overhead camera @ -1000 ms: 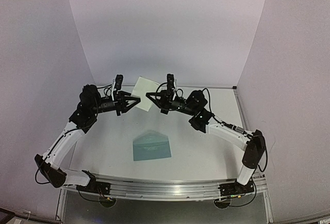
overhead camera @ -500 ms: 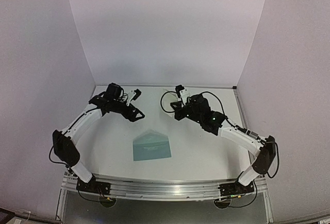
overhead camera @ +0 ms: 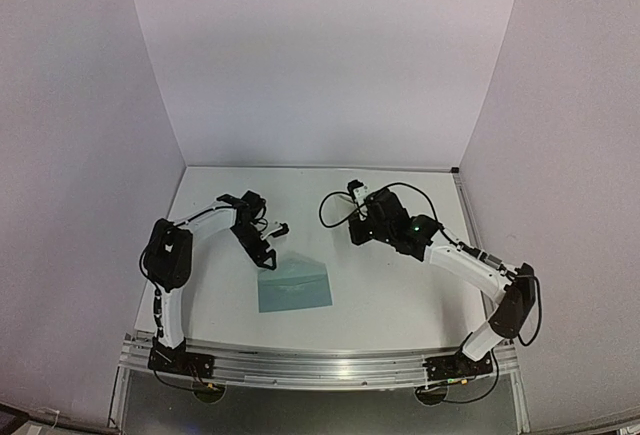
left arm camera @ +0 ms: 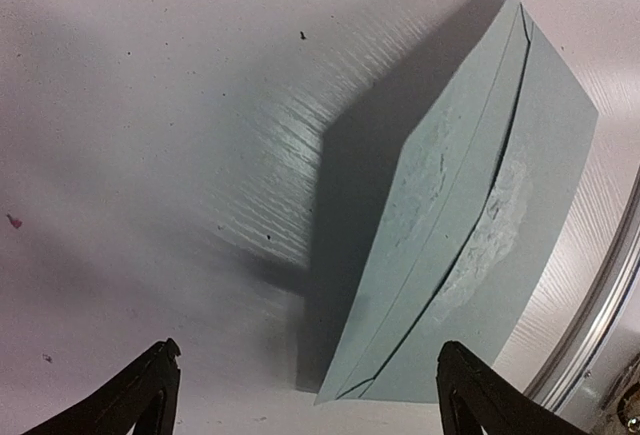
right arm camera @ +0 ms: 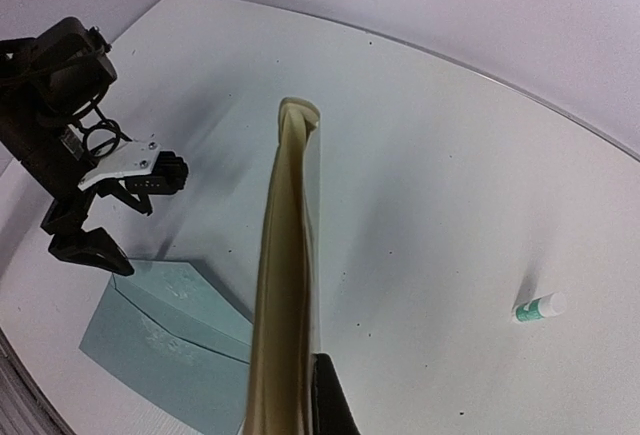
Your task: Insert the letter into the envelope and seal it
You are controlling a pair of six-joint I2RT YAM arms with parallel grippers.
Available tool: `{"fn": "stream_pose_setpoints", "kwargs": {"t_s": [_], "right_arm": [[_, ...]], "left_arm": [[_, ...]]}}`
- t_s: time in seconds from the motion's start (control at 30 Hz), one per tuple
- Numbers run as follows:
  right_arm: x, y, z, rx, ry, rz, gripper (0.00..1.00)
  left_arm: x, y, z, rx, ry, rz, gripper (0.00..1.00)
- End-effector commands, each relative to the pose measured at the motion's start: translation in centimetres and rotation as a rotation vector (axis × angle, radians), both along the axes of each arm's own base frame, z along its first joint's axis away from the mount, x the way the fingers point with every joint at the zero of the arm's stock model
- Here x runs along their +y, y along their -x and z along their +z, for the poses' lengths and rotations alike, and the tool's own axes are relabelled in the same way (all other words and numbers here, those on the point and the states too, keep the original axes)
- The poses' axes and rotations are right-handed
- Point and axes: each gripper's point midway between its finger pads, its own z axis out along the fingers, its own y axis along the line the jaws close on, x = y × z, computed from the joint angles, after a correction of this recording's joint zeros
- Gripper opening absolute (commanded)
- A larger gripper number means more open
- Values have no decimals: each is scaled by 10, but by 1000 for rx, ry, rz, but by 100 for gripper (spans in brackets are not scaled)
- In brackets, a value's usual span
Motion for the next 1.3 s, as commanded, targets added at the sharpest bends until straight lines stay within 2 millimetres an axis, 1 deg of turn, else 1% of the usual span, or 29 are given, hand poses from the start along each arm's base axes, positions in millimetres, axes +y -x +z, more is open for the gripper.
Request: {"fn": "stream_pose_setpoints", "kwargs": {"t_s": [0.0,0.1,0.17,0.27,0.4,0.53,0.57,0.6,0.63,0.67,0.73,0.77,0.8,0.87,0.93,0.97,1.03,1.13,1.2,1.27], "right_arm": [[4,5,0,28,-21,18,0],[4,5,-1,30,-22,17,0],[6,5,-2,34,-22,21,0],[8,4,-2,37,-24,27,0],[11,3,1,35,-35,35,0],[14,4,11,25,-56,44,0],[14,4,14,21,-61,46,0],[14,5,16,18,-65,49,0],[14,6,19,15,-68,54,0],[14,7,21,11,-72,65,0],[17,13,29,1,-82,108,0],[20,16,34,-5,-89,137,0],[24,22,41,-10,-105,184,0],[32,36,58,-26,-142,282,0],[45,56,80,-57,-198,426,0],[53,67,90,-88,-209,501,0],[68,88,100,-169,-185,643,0],[88,115,103,-326,-81,816,0],[93,121,106,-406,-34,872,0],[98,122,110,-492,27,907,0]], "left_arm": [[-10,-7,-8,-9,33,-42,81],[-15,5,-17,22,38,-63,74],[-18,16,-22,48,44,-82,72],[-23,22,-27,49,47,-90,65],[-27,17,-32,56,48,-53,46],[-29,14,-36,51,50,-37,16],[-31,13,-35,50,57,-36,7],[-32,12,-32,47,67,-32,1],[-34,12,-27,45,79,-29,0],[-37,10,-19,37,94,-28,0],[-43,5,8,10,131,-27,0],[-45,3,25,-9,147,-30,0],[-47,-1,48,-50,168,-38,0],[-47,-1,89,-112,201,-62,0],[-46,6,124,-153,239,-97,0],[-46,10,139,-165,255,-104,0],[-42,22,158,-148,269,-109,0],[-41,41,182,-121,276,-127,0],[-39,53,194,-129,268,-158,0],[-40,65,209,-153,289,-190,0]]}}
